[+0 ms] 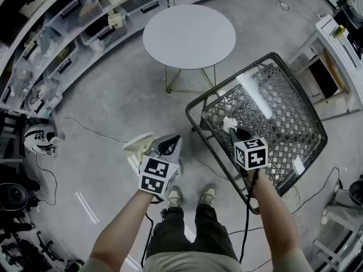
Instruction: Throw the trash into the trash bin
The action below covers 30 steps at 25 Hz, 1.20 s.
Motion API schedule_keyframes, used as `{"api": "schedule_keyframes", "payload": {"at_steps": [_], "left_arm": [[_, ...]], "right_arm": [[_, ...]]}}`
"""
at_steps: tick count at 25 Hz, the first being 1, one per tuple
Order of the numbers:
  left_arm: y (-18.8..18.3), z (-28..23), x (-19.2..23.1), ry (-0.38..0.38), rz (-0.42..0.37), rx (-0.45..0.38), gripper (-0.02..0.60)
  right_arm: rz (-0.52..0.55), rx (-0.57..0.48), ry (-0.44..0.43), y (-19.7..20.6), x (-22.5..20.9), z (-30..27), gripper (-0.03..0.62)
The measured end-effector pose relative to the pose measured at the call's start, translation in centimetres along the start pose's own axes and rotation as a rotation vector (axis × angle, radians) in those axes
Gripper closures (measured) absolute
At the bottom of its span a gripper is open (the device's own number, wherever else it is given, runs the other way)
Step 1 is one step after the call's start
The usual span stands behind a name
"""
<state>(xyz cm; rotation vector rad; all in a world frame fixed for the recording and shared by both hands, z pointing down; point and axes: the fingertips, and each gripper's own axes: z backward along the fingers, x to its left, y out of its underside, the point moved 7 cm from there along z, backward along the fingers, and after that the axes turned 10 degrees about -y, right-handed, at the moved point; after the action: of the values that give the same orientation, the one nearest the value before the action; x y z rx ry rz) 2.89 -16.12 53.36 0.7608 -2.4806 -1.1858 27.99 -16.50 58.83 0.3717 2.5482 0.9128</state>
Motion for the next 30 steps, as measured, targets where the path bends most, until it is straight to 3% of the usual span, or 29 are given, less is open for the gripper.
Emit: {"api": "schedule_keyframes", "payload": {"at_steps": [4,10,15,20,30], "left_arm": [[-2.4,3.0,1.2,-0.035,-0.065,-0.049,0.578],[-6.2,8.4,2.5,-0.082,-0.051,-0.135,0.580],[-7.7,13.1,4.7,-0.131,-0.051,-0.187,0.578],[-6.2,16.5,7.0,-0.199,-0.025,-0.194,0.578],[-0.4,19.8,11.9,-0.304,0.070,-0.118,0.578]], "right_arm": [[0.043,-0.082,-0.014,-4.0,2.1,3.3,0.572],[0.117,-0.215,-0.045,-9.0,6.2,8.4,0.572],[0.210,-0.251,-0.115,-12.2,10.8,9.8,0.572],[0.268,-0.240,-0.202,-13.1,15.2,8.8,0.572],[0.348,-0.104,-0.358,-11.7,23.2,1.7,0.572]]}}
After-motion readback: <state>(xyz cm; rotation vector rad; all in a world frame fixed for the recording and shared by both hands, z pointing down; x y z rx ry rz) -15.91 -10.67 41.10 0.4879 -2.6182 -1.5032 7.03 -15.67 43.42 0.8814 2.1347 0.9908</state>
